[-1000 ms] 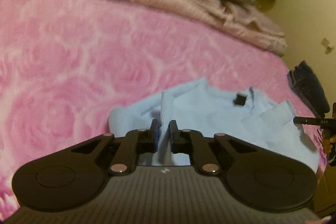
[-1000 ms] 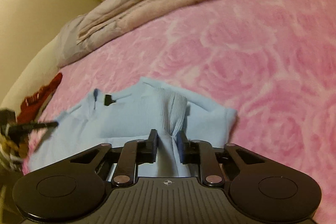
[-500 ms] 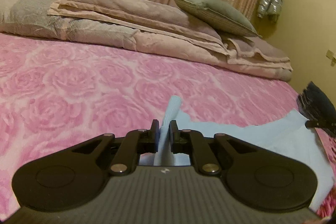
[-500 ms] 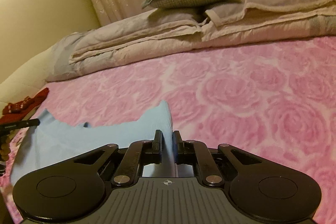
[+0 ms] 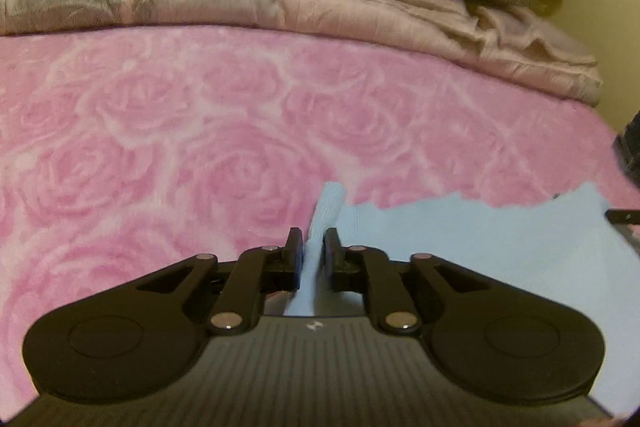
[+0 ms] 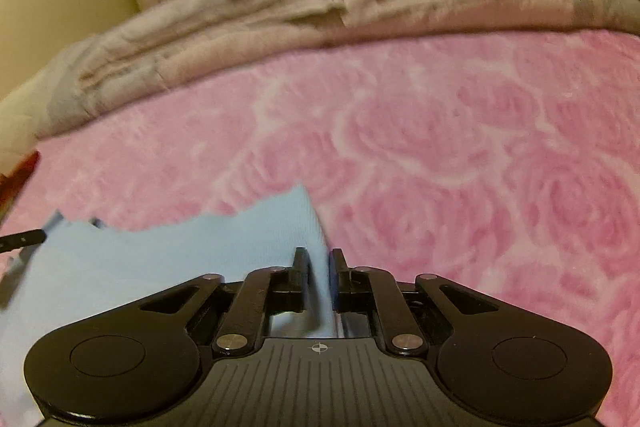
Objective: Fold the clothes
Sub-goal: 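Pinch the folded edge with both grippers and tug it straight, then press and smooth the folded sweatshirt flat with both open grippers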
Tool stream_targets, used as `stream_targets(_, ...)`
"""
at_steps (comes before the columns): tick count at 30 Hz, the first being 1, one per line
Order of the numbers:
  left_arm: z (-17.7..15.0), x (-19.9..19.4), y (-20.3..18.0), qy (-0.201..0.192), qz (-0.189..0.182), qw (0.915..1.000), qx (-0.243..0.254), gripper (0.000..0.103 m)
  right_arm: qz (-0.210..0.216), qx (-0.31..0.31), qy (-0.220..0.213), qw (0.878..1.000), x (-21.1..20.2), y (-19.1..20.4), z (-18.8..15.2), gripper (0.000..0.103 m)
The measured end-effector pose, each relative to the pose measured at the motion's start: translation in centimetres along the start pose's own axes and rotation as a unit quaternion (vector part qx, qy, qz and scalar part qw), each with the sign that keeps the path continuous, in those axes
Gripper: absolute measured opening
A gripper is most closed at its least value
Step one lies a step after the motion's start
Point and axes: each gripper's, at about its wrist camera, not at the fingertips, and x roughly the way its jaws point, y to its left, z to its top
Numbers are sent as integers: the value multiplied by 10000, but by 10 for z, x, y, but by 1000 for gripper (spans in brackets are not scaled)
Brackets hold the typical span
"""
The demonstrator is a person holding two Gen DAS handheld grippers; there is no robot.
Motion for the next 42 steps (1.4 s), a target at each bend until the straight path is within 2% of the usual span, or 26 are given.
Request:
stream_targets(1,2,-4,1,-11,16,9999,-101,16,-80,-32,-4,10000,-1,1,0,18)
stream_targets(2,4,-8,3,-22,32,9998,-201,18,-259,-49,-57,9996,-5,3,2,52)
stream_targets(3,6,-13,5,-43,-17,9994,-329,25,-388,-71,-160,9991,-11,5,4,78)
stream_targets(4,8,-18,8,-57,-147,9988,-461,34,-406,-104,-293,9987,-18,6,5,79)
stream_targets(6,12,-24,13,-26,-346,9973,-643,36,-152,-4,-354,9993,-26,4,9,79)
stream_targets(10,21,-8,19,302,-371,9947,-909,39,163,331,-114,9993,-10,-4,17,78)
stream_targets(11,22,-1,19,399,-375,9940,-947,36,237,384,-28,9990,-2,-5,19,69)
stream_targets(12,22,6,19,478,-387,9934,-963,30,323,426,55,9986,7,-4,21,43)
stream_targets(13,22,12,18,544,-399,9933,-938,10,432,473,158,9978,15,-4,21,25)
stream_targets(14,21,15,16,560,-365,9942,-845,8,486,474,202,9975,20,-3,21,11)
stream_targets(16,19,11,12,314,-370,9966,-668,7,435,382,92,9983,20,-2,19,8)
stream_targets(19,15,6,7,-4,-384,9980,-509,7,221,408,-294,9985,8,-6,15,6)
stream_targets(23,10,15,0,93,-25,9994,-340,13,25,724,-89,9973,18,-14,10,7)
stream_targets(24,10,12,-2,38,98,9994,-343,14,-24,729,-89,9973,15,-12,12,12)
stream_targets(25,12,5,-2,-70,254,9989,-390,15,-73,735,-89,9972,13,-11,13,22)
stream_targets(26,13,-3,-3,-178,410,9980,-437,14,-197,749,-131,9969,8,-9,15,56)
stream_targets(27,15,-13,-4,-309,568,9968,-469,13,-420,727,-274,9961,-3,-5,16,70)
stream_targets(28,15,-25,-7,-396,581,9965,-447,13,-567,597,-441,9956,-17,2,16,70)
stream_targets(31,11,-59,-25,-417,136,9988,-219,10,-556,20,-620,9965,-55,34,9,70)
stream_targets(34,-13,-84,-64,-226,-487,9981,311,7,-25,-508,-499,9975,-79,80,-14,64)
stream_targets(35,-24,-89,-78,-152,-627,9967,501,7,179,-637,-427,9969,-84,95,-24,59)
stream_targets(37,-47,-91,-104,3,-789,9932,853,7,529,-835,-217,9949,-85,122,-49,58)
stream_targets(38,-57,-90,-115,91,-769,9918,1013,7,611,-1005,-98,9930,-81,134,-61,55)
stream_targets(39,-67,-86,-122,175,-565,9918,1129,6,603,-1197,38,9910,-76,145,-74,49)
stream_targets(41,-83,-80,-121,233,30,9928,1178,3,249,-1494,216,9882,-65,152,-92,45)
stream_targets(42,-89,-81,-116,230,153,9939,1070,3,68,-1486,217,9886,-64,146,-96,44)
